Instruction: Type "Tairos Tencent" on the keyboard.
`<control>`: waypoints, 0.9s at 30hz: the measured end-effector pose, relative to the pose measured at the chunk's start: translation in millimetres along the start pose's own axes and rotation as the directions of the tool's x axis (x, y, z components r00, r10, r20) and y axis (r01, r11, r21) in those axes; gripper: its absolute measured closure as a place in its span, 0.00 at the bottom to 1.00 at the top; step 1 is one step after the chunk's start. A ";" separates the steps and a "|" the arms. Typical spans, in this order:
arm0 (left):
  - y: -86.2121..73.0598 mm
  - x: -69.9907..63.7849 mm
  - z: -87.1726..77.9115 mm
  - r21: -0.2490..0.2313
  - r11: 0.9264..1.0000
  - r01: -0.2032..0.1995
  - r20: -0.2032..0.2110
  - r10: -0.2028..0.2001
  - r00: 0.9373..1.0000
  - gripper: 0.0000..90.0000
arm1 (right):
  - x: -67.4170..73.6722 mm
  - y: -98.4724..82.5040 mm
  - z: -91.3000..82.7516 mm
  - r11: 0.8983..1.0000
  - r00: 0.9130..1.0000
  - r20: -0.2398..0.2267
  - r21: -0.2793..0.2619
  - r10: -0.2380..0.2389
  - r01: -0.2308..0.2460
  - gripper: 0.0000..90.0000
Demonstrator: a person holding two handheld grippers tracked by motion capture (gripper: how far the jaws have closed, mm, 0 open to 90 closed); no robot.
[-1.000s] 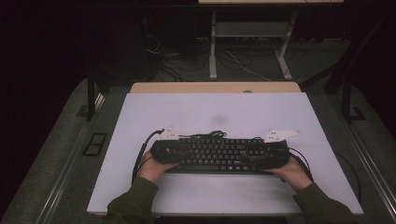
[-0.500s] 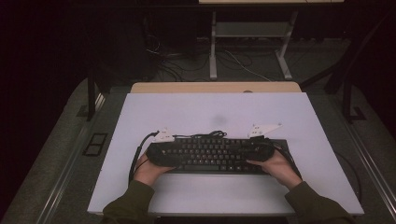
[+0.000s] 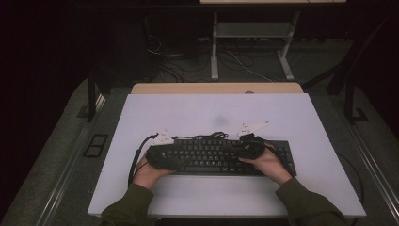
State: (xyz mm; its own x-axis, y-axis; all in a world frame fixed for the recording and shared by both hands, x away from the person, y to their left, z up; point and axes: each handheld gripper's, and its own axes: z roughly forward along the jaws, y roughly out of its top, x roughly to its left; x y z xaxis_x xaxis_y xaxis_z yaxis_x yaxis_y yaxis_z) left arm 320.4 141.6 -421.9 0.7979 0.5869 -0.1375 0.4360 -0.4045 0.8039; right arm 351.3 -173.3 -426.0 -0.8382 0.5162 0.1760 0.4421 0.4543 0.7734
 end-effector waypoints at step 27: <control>0.0 0.6 0.5 -0.005 1.000 0.002 -0.002 -0.002 1.000 0.31 | 3.9 3.0 22.4 0.995 1.000 0.013 0.098 -0.003 0.002 0.99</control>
State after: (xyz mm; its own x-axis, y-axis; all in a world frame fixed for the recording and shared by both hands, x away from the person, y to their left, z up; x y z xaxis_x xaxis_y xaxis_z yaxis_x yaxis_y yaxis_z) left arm 321.1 141.7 -422.3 0.7964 0.5890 -0.1375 0.4351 -0.4001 0.8066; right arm 356.6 -153.7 -436.6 -0.8354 0.5241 0.1655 0.4697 0.5243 0.7103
